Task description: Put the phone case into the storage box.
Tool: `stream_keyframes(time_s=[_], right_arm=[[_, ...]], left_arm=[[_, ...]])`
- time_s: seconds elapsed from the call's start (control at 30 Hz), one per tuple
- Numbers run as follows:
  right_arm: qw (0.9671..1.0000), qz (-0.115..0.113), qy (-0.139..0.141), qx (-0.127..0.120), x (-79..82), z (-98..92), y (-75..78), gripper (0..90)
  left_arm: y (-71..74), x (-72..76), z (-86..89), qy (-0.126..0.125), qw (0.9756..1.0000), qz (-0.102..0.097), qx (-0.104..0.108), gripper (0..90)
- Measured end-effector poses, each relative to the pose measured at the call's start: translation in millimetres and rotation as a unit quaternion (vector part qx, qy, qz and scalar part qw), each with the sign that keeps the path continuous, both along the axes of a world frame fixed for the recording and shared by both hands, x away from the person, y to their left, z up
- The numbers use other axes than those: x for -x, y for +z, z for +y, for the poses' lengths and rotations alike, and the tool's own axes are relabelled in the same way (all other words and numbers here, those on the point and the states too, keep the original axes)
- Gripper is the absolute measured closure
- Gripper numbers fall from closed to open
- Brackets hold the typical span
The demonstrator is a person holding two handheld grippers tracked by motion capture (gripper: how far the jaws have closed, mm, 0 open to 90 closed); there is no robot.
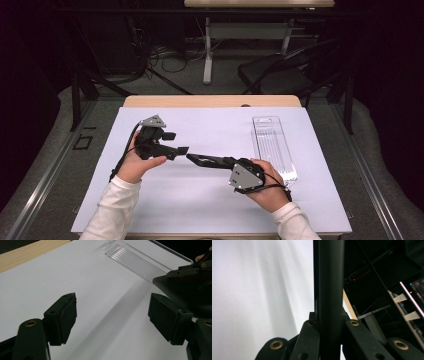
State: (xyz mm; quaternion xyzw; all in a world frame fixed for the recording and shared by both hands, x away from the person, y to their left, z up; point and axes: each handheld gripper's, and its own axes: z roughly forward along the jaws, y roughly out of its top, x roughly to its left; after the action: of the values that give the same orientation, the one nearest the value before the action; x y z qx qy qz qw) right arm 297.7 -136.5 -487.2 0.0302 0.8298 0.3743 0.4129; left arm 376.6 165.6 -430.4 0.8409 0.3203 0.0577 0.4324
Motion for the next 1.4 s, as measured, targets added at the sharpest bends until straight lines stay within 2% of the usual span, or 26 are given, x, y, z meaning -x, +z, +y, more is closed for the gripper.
stream_keyframes(time_s=[0.23, 0.37, 0.67, 0.87, 1.0, 1.1, 1.2, 1.4], right_arm=[[0.9982, 0.042, 0.000, -0.042, -4.3, -5.6, 3.4, 87.2], [0.9964, 0.065, -0.004, -0.054, -6.1, -7.7, 4.1, 87.1], [0.9942, 0.079, -0.004, -0.072, -8.0, -9.9, 4.7, 87.1], [0.9930, 0.089, -0.003, -0.078, -8.6, -10.6, 4.6, 87.1], [0.9920, 0.097, -0.005, -0.081, -8.9, -10.7, 4.8, 87.1], [0.9904, 0.105, -0.004, -0.090, -8.6, -11.0, 5.9, 87.1], [0.9886, 0.117, -0.003, -0.095, -8.5, -10.6, 6.4, 87.1], [0.9850, 0.137, -0.001, -0.104, -9.8, -10.7, 5.7, 87.1]], left_arm=[[0.0, 0.8, 0.1, -0.004, 1.0000, 0.001, -0.003, 26.1], [-0.6, 1.5, -1.9, -0.004, 1.0000, 0.003, -0.006, 28.3], [0.2, 4.5, -5.0, -0.018, 0.9998, 0.010, 0.009, 37.4], [1.2, 6.2, -6.6, -0.031, 0.9994, 0.011, 0.010, 43.4], [2.5, 8.1, -7.8, -0.030, 0.9995, 0.002, 0.008, 43.4], [3.2, 8.7, -7.7, -0.032, 0.9994, -0.001, 0.011, 43.4], [3.7, 9.6, -8.5, -0.035, 0.9993, -0.011, 0.005, 43.4], [4.7, 11.4, -9.3, -0.058, 0.9981, -0.009, 0.020, 45.0]])
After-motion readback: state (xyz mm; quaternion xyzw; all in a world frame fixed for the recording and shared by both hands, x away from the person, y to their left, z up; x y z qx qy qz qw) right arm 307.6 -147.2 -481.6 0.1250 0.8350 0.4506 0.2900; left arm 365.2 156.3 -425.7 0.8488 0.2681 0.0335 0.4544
